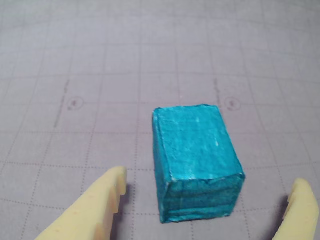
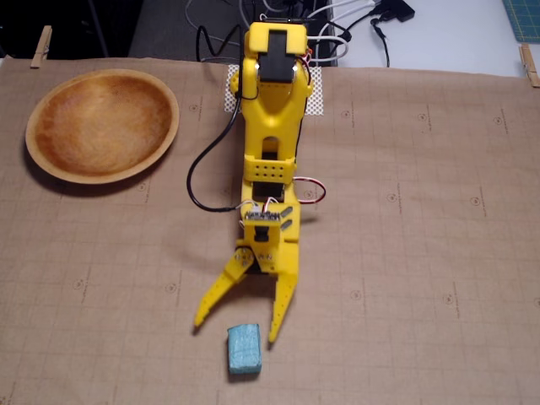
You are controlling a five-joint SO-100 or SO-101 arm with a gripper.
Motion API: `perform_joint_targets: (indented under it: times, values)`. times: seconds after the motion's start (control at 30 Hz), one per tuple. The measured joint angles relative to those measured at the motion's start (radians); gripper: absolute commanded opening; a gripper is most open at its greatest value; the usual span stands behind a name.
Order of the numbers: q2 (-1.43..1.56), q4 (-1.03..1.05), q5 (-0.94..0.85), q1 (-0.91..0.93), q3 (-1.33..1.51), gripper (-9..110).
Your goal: Grasp a blue block and put it in the bowl.
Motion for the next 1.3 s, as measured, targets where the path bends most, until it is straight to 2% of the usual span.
perform_joint_targets:
  times: [0.23,0.67,1.3]
  values:
    - [-0.015,0.123,-0.003,0.006,-0.086,40]
    - [-0.103,0.124,-0.003,0.006,-0.175,39]
    - [-0.103,0.115,-0.009,0.008,-0.175,-3]
